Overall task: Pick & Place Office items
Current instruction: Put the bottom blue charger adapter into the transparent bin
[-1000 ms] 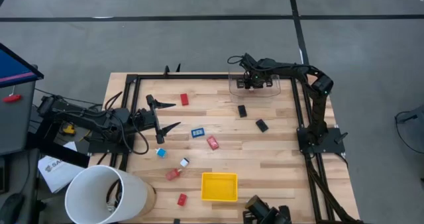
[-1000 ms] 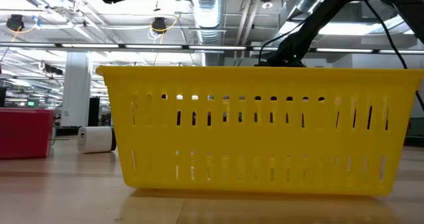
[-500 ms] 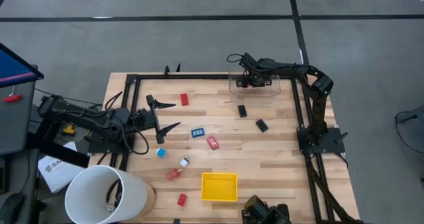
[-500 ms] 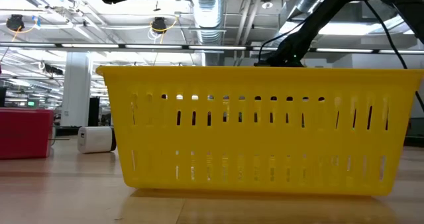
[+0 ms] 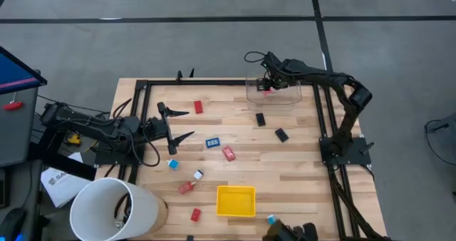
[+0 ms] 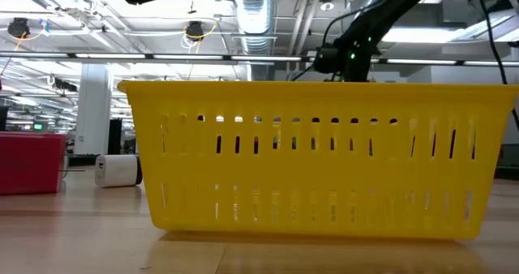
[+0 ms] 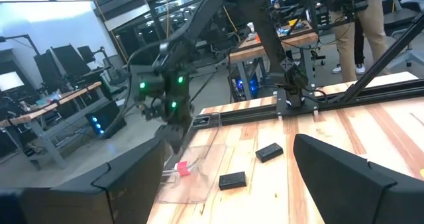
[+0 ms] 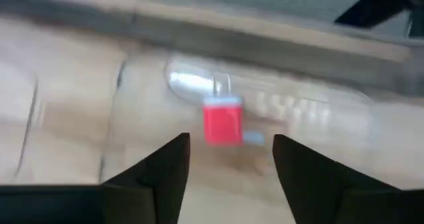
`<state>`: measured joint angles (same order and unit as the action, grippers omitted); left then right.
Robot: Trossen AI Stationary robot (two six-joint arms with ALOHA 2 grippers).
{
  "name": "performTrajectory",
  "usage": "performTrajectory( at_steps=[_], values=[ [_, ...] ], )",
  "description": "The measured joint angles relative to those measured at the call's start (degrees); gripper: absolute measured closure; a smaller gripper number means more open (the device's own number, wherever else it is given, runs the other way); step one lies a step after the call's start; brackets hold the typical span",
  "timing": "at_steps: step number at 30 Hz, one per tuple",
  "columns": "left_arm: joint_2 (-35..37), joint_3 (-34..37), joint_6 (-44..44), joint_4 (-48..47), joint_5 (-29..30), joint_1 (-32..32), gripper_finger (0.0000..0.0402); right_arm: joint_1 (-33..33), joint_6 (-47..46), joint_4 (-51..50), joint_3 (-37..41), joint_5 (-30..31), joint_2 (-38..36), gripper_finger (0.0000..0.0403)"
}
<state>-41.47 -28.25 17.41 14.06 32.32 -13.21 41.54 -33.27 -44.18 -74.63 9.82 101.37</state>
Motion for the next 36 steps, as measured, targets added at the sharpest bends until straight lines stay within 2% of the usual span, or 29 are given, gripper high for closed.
performTrajectory(
  at_steps=[5,10,15,19,23,27,31,36],
  values=[
    [0.02,-0.02,-0.02,-1.31,0.00,0.02,0.0073,-6.60,1.16,-15.18,0.04,5.03,-5.62,0.0221],
    [0.00,-0.02,-0.04,-1.53,0.00,0.00,0.0073,-18.78,-3.71,-22.60,0.07,6.96,-13.01,0.0229],
    [0.02,-0.02,-0.20,-1.67,0.00,0.00,0.0073,-37.20,-17.59,-23.93,1.50,7.06,-20.36,0.0218],
    [0.02,-0.02,-0.92,-1.86,0.00,0.00,0.0073,-55.85,-36.05,-27.30,4.45,6.87,-22.06,0.0200],
    [0.02,-0.02,-1.15,-1.88,0.00,0.00,0.0073,-73.75,-57.63,-26.18,7.26,6.72,-19.50,0.0184],
    [0.00,-0.02,-1.38,-1.47,0.00,-0.05,0.0073,-85.72,-73.62,-20.42,7.78,6.67,-13.33,0.0176],
    [0.02,-0.02,-1.40,-0.59,0.00,-0.46,0.0073,-89.89,-80.11,-11.24,7.80,5.80,-5.96,0.0172],
    [0.00,-0.02,-1.40,-0.54,0.00,-0.72,0.0073,-89.45,-79.88,-2.98,5.99,0.41,2.04,0.0171]
  ],
)
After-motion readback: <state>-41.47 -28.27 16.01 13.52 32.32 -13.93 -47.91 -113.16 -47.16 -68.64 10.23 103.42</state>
